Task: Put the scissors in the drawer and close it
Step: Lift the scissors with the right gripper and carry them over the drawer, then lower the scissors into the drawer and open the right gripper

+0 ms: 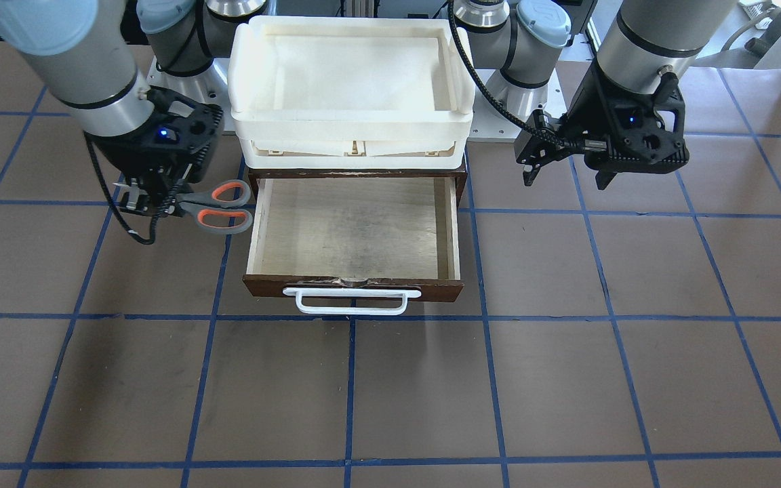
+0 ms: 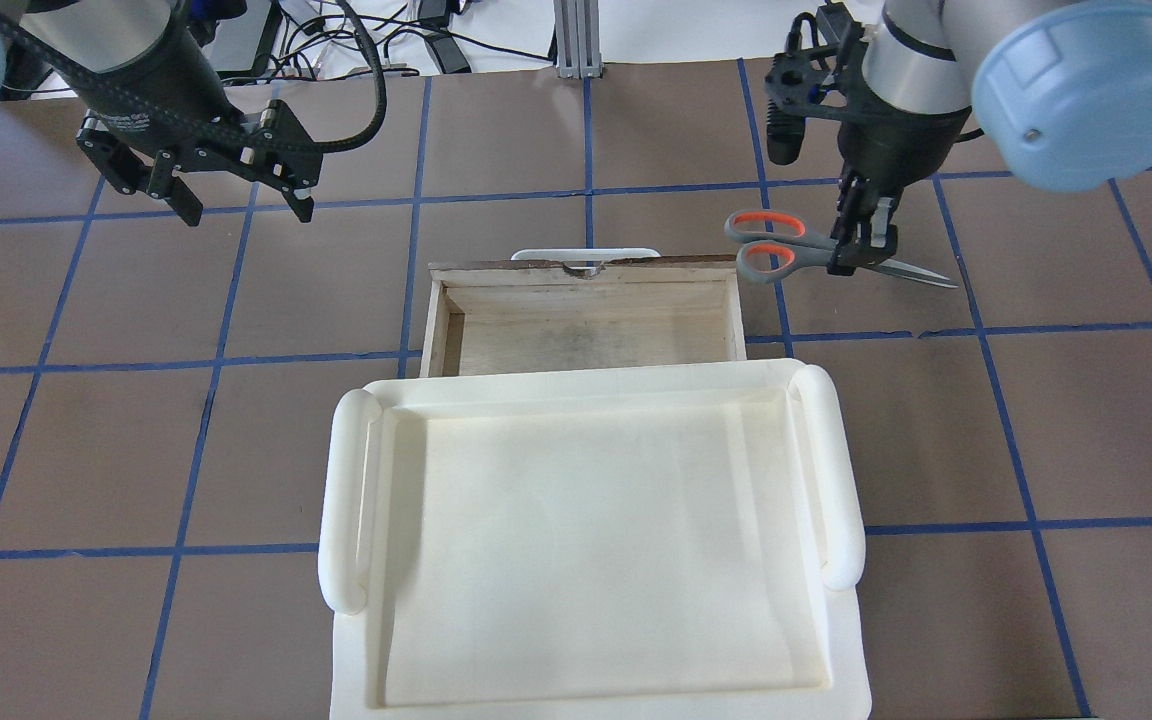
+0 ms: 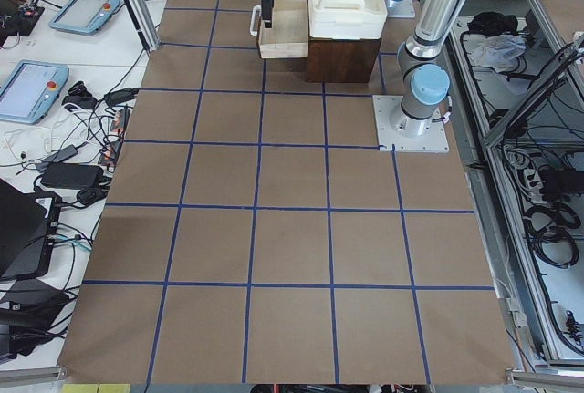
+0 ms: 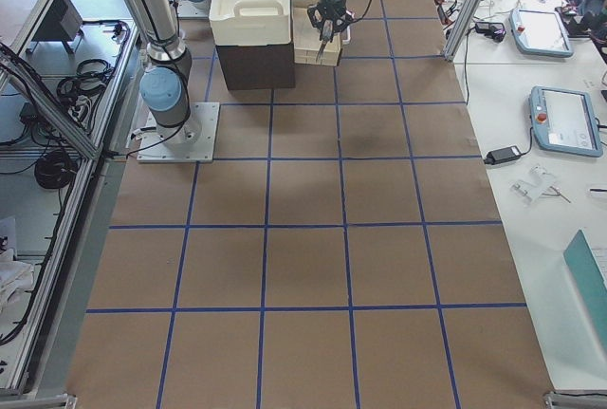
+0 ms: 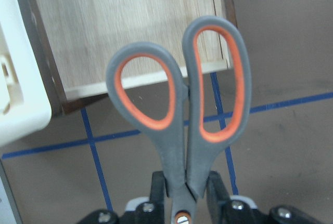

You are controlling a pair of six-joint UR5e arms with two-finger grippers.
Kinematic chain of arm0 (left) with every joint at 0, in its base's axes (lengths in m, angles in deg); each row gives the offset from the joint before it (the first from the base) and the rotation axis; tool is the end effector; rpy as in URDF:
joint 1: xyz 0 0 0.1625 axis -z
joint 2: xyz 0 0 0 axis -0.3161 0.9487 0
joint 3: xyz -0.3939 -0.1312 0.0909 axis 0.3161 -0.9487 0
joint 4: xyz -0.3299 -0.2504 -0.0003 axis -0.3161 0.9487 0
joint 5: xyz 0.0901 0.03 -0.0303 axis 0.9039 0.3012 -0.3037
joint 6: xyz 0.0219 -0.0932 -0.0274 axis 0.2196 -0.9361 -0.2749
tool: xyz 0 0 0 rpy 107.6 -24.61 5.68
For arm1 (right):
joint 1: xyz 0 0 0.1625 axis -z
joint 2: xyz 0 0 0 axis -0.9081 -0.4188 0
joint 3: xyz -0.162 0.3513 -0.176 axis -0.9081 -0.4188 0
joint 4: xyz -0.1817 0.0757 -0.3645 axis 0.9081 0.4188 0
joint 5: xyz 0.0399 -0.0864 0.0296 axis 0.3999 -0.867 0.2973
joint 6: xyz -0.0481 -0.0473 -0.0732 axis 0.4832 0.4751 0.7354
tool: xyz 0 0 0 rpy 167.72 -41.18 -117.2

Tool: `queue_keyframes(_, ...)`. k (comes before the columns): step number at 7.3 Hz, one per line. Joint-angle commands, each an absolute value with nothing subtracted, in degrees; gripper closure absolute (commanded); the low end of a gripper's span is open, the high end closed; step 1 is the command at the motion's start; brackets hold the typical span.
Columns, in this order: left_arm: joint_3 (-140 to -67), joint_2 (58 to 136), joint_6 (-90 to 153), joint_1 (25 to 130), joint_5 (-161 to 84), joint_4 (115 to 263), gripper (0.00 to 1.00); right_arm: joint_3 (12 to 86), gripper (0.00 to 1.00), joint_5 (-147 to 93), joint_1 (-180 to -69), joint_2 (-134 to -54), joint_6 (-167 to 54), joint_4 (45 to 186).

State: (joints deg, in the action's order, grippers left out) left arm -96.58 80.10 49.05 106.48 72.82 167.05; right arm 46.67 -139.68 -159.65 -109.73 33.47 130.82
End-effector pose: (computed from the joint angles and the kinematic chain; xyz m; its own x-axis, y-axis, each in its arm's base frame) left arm -0.1167 -0.5111 0.5081 -0.9998 0.0204 0.0086 0.0206 0.9995 0.0241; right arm 0.1740 -0.5073 0.4448 -0.2155 -0.9746 -0.0606 -0.9765 0.2156 0.0057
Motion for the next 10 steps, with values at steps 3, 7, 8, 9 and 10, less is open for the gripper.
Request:
queue_keyframes(3,-96.5,79.8,49.7,106.0,73.5,167.9,0.00,45.4,0.98,-138.4,-177.2,-101.0,15.2,142.3)
queue_keyframes(7,-96.6,80.4,49.7,106.0,73.9,168.0,0.00,44.5,0.95,-139.1,-181.4,-96.2,15.3,143.6)
queue_keyframes(8,-96.6,80.5,49.8,106.4,74.1,167.9,0.00,44.5,0.93,-139.3,-181.7,-96.0,15.9,143.5)
queue_keyframes(9,-96.7,80.6,49.9,106.4,74.1,165.9,0.00,44.5,0.86,-139.6,-182.1,-95.9,16.2,142.5)
queue_keyframes(10,-96.7,80.6,49.8,106.5,73.9,165.6,0.00,44.7,0.76,-139.8,-182.5,-95.9,16.2,141.9)
